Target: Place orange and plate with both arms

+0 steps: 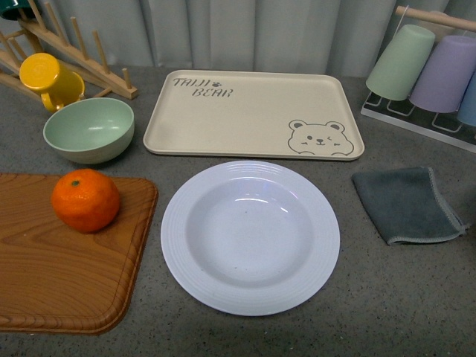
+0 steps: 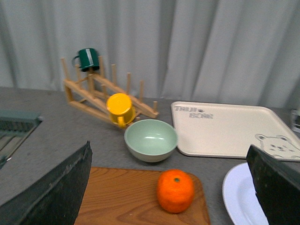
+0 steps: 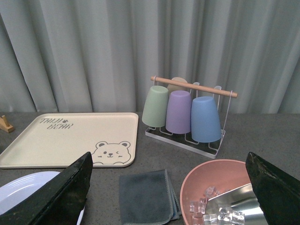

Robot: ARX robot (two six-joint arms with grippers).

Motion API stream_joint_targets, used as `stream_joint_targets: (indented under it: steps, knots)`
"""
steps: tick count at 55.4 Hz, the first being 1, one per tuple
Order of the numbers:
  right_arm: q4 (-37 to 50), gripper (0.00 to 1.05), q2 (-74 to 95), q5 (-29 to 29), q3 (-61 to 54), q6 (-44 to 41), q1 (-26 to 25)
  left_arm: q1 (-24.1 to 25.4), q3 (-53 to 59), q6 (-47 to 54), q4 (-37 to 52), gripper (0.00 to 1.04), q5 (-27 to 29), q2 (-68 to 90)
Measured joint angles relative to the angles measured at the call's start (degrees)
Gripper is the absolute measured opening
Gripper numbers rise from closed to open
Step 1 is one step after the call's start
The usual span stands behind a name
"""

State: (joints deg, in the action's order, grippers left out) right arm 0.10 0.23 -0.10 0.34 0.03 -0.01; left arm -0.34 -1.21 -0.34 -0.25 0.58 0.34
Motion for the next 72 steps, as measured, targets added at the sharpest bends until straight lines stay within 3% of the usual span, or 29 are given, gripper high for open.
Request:
stream_joint_targets:
  steps: [3,16,33,43,59,72]
  knots:
    - [0.0,0.96,0.0,0.02,0.0,0.0,0.0,-1.7,-0.57,-1.18,-4.57,0.98,6.8,1.68]
    - [0.0,0.96,0.0,0.0,0.0,0.0,0.0,-2.51,-2.12,-2.93,-1.27,0.98,4.31,12.41]
    - [0.0,0.96,0.0,0.0,0.0,0.0,0.0,-12.39,-9.35,-6.36,13.09,0.98,3.52,43.04]
    - [0.0,0.96,0.0,0.0,0.0,0.0,0.0,-16.83,-14.53,-9.79,22.01,0.98,-0.63,61.7]
    - [0.0,0.96,0.0,0.0,0.0,0.0,0.0,-19.28,-22.34,-10.82,25.35,0.98,-2.75,83.36]
    - [0.0,0.96,0.0,0.0,0.0,0.0,0.0,-15.74,-26.49,-10.14,25.73,0.98,-1.2,92.45]
